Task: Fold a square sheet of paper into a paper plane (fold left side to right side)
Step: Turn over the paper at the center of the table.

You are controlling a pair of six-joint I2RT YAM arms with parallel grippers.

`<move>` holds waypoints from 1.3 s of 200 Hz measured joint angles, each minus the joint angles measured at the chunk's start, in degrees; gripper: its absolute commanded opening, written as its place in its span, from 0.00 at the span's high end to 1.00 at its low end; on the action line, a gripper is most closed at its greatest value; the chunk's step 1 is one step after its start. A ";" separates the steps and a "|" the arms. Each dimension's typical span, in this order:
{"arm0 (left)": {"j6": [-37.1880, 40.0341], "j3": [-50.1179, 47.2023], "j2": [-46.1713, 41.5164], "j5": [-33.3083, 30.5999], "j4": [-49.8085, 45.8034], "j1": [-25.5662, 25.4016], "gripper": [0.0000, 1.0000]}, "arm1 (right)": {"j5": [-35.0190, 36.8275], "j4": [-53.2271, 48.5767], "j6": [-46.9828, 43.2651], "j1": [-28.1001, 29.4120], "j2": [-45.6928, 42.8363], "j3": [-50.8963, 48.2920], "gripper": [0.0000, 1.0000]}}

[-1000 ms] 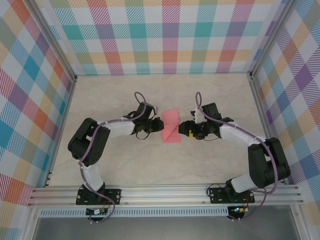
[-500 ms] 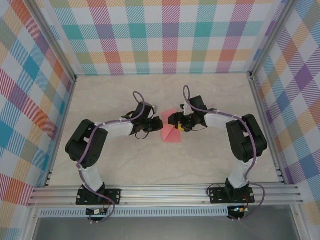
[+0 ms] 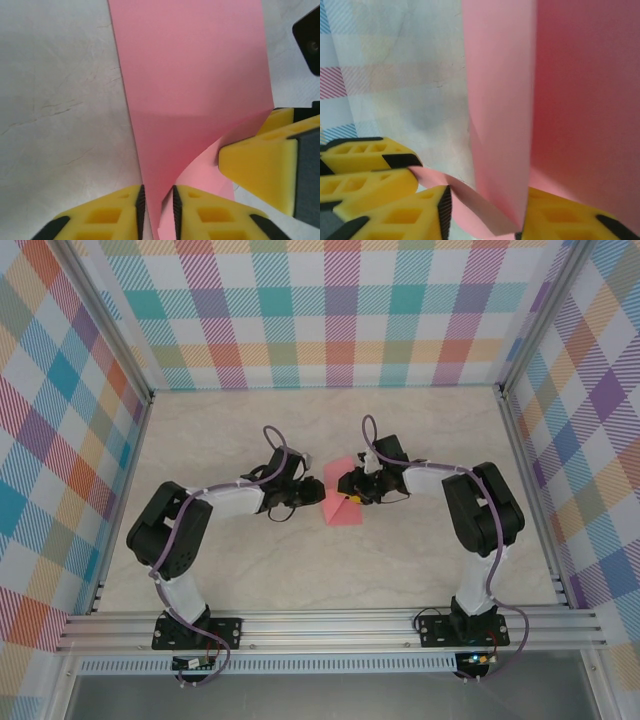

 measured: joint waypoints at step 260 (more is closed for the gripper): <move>-31.34 -7.08 -34.36 21.66 30.10 3.74 0.10 | -14.91 14.10 9.42 2.73 -31.98 8.37 0.97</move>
